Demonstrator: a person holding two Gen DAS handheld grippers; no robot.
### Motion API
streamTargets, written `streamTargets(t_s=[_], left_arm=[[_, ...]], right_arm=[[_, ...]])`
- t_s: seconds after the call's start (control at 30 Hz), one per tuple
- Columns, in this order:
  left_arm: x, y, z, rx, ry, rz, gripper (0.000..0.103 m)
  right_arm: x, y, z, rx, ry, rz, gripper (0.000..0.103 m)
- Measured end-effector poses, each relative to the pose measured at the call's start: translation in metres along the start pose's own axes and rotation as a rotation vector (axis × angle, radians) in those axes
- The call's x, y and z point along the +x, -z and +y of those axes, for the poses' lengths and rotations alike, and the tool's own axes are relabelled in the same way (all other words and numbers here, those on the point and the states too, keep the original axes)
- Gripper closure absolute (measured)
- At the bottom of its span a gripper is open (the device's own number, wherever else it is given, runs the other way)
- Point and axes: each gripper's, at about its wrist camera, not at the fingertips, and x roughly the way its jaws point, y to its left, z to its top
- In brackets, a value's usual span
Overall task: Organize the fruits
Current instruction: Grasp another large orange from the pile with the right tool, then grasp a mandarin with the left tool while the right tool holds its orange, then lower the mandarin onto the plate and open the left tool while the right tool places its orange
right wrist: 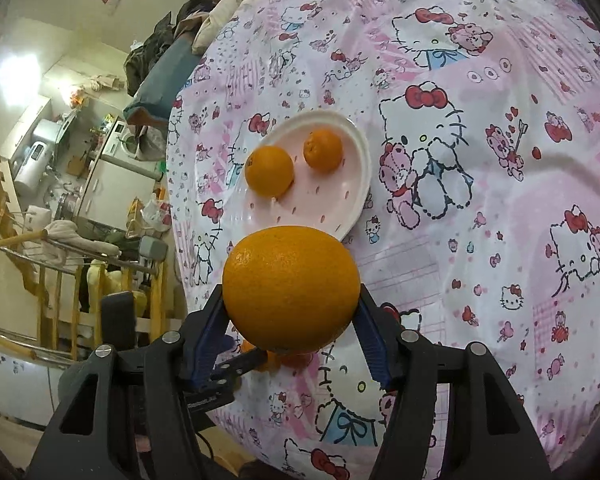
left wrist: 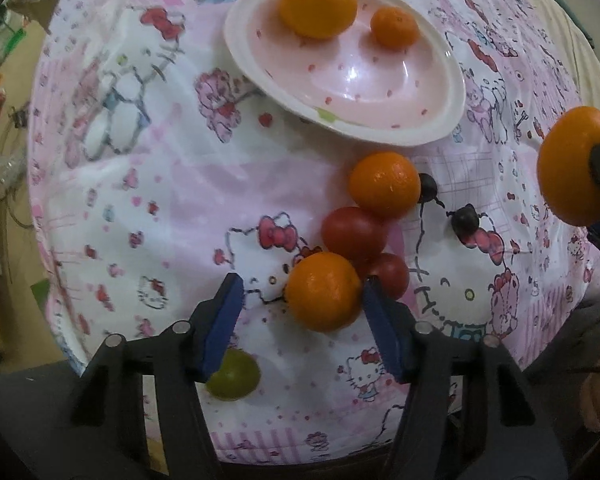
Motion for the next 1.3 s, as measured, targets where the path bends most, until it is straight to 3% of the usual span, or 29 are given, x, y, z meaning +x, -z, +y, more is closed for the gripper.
streamTargets(t_s=[0.1, 0.2, 0.43, 0.87, 1.03, 1.3], left_arm=[[0.007, 0.000, -0.002, -0.023, 0.056, 0.029, 0.067], [0.005, 0.001, -0.004, -0.029, 0.053, 0.033, 0.069], [-0.009, 0.007, -0.009, -0.003, 0.006, -0.015, 0.070], [-0.053, 0.008, 0.011, -0.025, -0.054, -0.204, 0.070], [-0.077, -0.002, 0.001, 0.012, -0.051, -0.288, 0.070], [-0.097, -0.033, -0.005, 0.056, -0.051, -0.313, 0.070]], right_arm=[[-0.002, 0.001, 0.001, -0.009, -0.001, -0.004, 0.040], [-0.002, 0.001, 0.002, -0.011, -0.001, -0.005, 0.040], [-0.006, 0.002, 0.003, -0.019, -0.004, -0.016, 0.040], [-0.012, 0.002, 0.003, -0.018, 0.012, -0.027, 0.040], [-0.017, -0.003, 0.004, -0.020, 0.009, -0.047, 0.040], [-0.030, -0.021, 0.003, -0.045, 0.032, -0.090, 0.040]])
